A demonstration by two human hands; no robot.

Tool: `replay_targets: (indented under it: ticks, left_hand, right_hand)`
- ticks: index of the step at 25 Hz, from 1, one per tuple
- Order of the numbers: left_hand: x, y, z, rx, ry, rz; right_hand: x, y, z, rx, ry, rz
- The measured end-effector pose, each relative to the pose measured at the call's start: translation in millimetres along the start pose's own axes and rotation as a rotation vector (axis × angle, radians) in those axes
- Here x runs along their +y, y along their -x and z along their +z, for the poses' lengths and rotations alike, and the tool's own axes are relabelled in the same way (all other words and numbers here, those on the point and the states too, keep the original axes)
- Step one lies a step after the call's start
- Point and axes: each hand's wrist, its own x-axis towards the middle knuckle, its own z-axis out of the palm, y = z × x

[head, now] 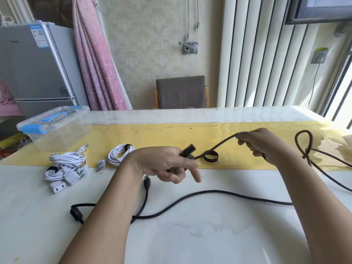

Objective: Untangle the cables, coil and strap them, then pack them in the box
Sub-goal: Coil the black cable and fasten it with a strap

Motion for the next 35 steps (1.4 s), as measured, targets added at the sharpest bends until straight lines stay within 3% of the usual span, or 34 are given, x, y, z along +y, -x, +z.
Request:
replay_targets:
  ticks: [2,6,13,18,21,24,27,29,32,35]
  left_hand:
    - [2,-11,8,0.028,-0.082,-0.124]
    - [-4,-24,4,0.248,0.143,-0.082]
    - [-12,-47,0,0.775,0.550,-0.027]
    - [-16,-51,-12,1.022,0.849,0.156]
    - [-16,-43,-21,0.908,1.110,0.267]
    - [-12,-31,-24,0.789,1.218,0.405]
    - [-5,-19,-20,0.611,1.289,0.518]
    - [-3,-13,-18,0.298,1.310,0.565]
    - [-2,-2,-15,-0.092,1.108,0.631]
    - [-5,9,-13,-0.282,0.829,0.632]
  right_hand:
    - [1,-1,3,-0.017,-0.013,0.042]
    - [-4,0,4,-0.073,-0.215,0.038]
    - [-35,38,27,-0.489,-0.445,-0.377]
    - [-37,61,68,-0.733,-0.245,-0.578]
    - [-31,67,83,-0.772,0.054,-0.644]
    - [-25,61,88,-0.725,0.297,-0.627]
    - [-19,48,83,-0.727,0.255,-0.528]
    - [-17,42,75,-0.716,0.199,-0.501]
    - [-16,35,62,-0.714,0.089,-0.463]
    - [-10,20,44,-0.434,0.114,-0.323]
